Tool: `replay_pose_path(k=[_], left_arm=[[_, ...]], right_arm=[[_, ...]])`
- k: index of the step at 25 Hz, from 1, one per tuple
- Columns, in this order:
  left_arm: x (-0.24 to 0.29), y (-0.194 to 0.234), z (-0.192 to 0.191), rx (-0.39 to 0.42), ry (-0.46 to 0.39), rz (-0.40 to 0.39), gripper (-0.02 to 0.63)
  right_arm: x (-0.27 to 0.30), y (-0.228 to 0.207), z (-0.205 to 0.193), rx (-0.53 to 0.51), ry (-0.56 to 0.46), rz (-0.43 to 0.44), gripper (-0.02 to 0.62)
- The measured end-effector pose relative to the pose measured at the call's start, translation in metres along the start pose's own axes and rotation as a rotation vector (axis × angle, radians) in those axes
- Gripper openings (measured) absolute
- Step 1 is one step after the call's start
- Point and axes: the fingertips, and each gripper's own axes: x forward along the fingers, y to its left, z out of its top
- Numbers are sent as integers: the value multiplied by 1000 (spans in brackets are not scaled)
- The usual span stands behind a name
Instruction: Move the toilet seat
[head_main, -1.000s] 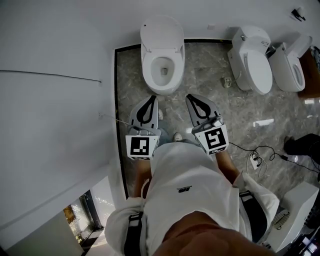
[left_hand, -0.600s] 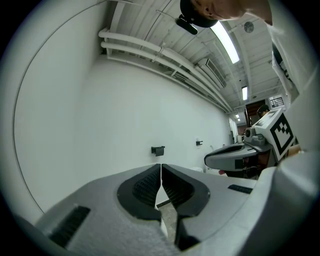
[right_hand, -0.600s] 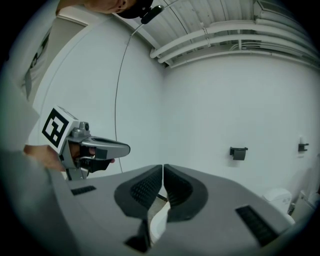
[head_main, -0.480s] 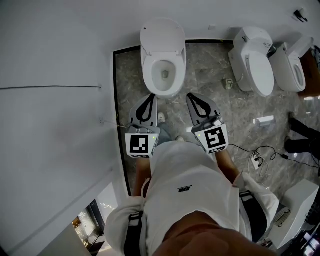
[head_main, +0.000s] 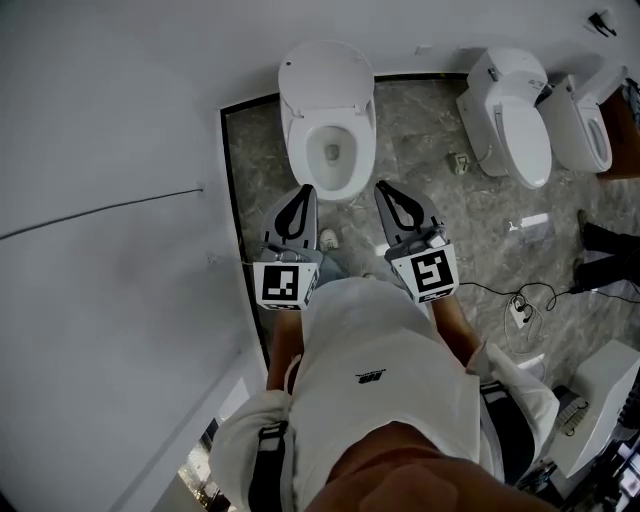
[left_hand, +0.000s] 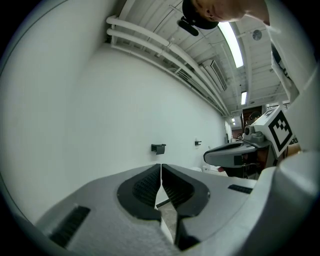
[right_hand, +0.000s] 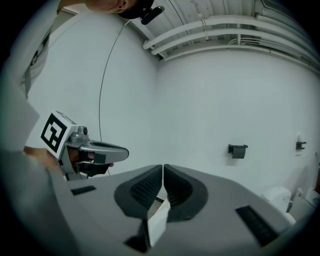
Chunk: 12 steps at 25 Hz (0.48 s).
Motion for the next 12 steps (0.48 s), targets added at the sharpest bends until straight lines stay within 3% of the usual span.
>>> replay_pose_path(k=[6, 12], left_arm=[[22, 36, -10, 1, 11, -36, 31], [39, 58, -21, 6, 24, -78, 31]], right_arm=[[36, -6, -8, 92, 17, -42, 32], [63, -8, -18, 113, 45, -82, 32]])
